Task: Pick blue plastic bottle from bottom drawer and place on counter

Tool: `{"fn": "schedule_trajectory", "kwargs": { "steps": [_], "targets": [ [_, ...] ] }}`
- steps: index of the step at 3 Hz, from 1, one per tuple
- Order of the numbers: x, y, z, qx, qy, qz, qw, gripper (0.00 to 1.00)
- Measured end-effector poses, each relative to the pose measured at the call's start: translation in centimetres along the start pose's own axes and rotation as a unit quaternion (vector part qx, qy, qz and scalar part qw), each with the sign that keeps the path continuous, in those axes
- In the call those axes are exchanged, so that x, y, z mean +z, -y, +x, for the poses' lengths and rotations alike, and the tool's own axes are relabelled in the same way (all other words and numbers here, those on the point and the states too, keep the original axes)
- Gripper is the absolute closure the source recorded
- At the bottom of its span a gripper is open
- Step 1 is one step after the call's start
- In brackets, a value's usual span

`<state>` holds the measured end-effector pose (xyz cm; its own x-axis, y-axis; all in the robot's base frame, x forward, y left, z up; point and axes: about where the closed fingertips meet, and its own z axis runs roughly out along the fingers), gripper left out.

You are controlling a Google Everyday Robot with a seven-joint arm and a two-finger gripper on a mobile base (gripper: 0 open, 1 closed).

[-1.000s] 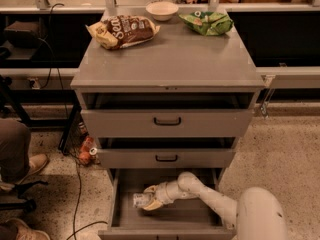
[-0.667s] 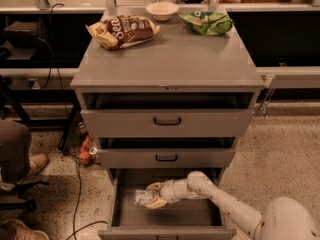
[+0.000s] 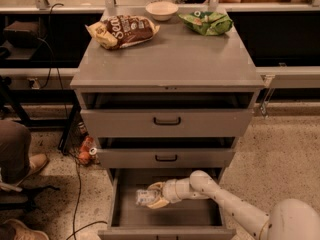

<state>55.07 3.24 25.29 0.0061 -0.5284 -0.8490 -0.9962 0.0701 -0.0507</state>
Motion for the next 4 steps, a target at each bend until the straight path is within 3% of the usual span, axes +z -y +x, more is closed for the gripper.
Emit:
{"fn": "schedule_trajectory", "kwargs": {
  "steps": [1, 2, 3, 4],
  "targets": [
    [-5.4, -0.3, -3.2, -0.019, -0.009, 0.037, 0.9991, 1.0],
    [-9.5, -1.7, -6.6, -0.046, -0.027, 0.053, 0.9971, 1.0],
    [-10.0, -1.7, -6.9, -0.046, -0.018, 0.056, 0.9972, 1.0],
    [-14.0, -1.4, -8.2, -0.051, 0.021, 0.09, 0.9944, 1.0]
  ]
}}
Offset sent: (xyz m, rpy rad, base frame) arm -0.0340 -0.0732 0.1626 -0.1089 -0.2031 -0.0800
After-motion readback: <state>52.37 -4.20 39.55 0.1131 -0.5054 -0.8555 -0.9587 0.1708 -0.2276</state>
